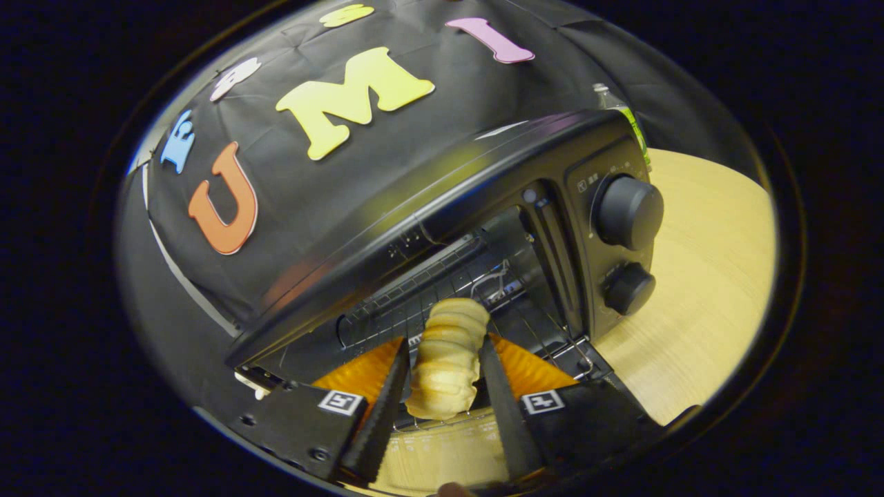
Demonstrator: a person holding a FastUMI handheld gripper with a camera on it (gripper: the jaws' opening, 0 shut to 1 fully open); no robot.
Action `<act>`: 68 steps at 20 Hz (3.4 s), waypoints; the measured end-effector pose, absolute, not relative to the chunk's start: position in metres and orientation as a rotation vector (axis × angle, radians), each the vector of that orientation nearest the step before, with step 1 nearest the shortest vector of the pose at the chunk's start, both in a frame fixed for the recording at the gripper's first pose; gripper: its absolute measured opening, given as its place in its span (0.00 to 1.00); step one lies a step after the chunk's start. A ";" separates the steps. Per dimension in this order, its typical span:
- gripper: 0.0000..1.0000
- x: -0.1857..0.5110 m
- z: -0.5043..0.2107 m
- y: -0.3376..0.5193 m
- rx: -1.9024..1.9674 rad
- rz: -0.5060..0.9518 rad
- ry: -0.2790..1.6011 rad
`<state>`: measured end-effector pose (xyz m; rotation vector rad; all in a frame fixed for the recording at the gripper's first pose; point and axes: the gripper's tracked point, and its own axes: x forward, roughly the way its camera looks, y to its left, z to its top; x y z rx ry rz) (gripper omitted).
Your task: Open the toaster oven, put the food inside, and close the toaster oven door.
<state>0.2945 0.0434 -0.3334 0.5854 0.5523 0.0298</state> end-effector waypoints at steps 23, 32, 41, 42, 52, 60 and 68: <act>1.00 0.090 -0.354 0.054 0.060 0.216 0.687; 1.00 0.104 -0.410 0.058 0.043 0.152 0.819; 1.00 0.106 -0.393 0.058 0.047 0.095 0.757; 1.00 0.106 -0.386 0.058 0.063 0.098 0.745; 1.00 0.152 -0.300 0.060 0.037 0.105 0.490; 1.00 0.132 -0.200 0.043 0.026 0.107 0.277; 1.00 0.042 -0.059 0.007 0.047 0.091 0.076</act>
